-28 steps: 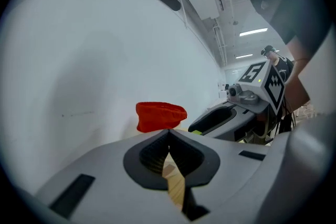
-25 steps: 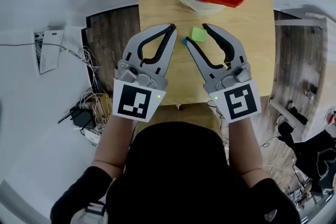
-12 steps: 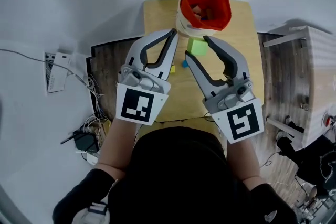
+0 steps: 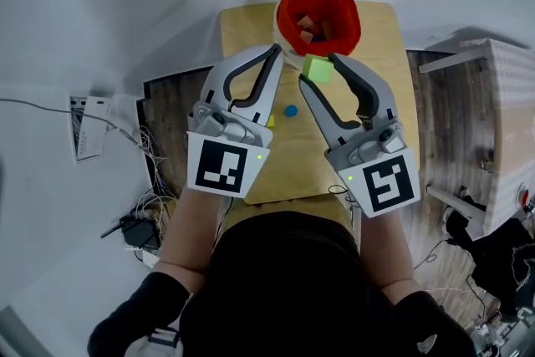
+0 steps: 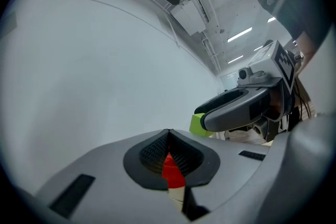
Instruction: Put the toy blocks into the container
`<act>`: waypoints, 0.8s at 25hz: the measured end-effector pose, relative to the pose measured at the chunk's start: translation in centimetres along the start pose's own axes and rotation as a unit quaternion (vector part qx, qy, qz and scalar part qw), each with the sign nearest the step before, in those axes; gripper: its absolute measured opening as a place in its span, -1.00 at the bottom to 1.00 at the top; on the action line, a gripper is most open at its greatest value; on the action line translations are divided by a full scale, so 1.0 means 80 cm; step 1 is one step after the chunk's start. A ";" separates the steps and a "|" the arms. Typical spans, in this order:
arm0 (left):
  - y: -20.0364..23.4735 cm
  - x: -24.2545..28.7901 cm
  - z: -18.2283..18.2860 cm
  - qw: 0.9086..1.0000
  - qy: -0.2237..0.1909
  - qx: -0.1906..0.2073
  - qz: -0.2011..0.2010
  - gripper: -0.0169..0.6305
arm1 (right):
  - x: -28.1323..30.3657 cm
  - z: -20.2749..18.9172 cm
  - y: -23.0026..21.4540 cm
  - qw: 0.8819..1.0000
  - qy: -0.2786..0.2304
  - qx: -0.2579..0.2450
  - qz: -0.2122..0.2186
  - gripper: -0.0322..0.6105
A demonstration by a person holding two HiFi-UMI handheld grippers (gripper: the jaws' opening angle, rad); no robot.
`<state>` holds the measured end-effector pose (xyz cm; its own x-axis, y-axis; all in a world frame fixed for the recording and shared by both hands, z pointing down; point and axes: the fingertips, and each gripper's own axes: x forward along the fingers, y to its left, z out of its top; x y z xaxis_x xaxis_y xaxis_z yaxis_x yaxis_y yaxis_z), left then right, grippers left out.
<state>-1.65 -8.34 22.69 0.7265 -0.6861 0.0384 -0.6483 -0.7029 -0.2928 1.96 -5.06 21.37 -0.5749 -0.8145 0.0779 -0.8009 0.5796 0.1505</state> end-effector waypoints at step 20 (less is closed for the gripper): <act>0.008 0.126 -0.050 0.998 0.056 -0.002 0.023 -0.92 | 0.063 -0.085 -0.127 0.998 0.037 0.047 0.020 -0.30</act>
<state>4.30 -16.45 26.70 0.6663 -0.7341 0.1309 -0.6816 -0.6708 -0.2924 8.37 -15.21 26.89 -0.5952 -0.7887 0.1542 -0.7921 0.6081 0.0528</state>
